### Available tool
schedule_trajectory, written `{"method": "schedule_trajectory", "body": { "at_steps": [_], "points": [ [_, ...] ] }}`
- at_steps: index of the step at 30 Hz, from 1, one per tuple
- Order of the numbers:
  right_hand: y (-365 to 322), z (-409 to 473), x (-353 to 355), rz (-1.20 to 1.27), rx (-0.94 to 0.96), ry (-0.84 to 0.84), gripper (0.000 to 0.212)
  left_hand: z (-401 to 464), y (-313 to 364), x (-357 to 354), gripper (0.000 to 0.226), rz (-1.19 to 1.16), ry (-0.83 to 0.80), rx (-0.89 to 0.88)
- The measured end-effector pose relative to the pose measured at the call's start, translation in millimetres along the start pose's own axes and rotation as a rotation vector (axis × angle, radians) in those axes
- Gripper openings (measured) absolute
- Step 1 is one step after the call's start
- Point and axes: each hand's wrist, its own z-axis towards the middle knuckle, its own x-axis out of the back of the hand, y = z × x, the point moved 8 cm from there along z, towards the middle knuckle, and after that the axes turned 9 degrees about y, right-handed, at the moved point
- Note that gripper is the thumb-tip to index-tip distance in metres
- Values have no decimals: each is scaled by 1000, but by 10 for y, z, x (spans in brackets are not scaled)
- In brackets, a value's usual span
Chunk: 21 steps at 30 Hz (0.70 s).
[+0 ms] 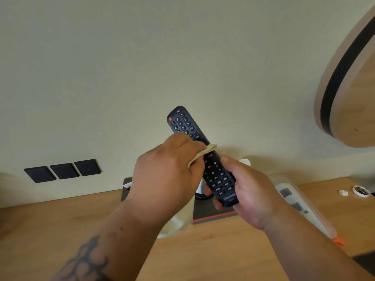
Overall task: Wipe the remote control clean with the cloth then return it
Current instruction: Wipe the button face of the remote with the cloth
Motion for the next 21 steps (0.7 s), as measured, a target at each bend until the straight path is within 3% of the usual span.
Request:
{"method": "schedule_trajectory", "body": {
  "at_steps": [10,21],
  "points": [
    [44,-19,29,5,35,30,39,-139,64,-92,17,51,-64,-102],
    [-19,-3,-22,142,35,-23,39,-215,-132,-110,12,117,-142,6]
  ]
}}
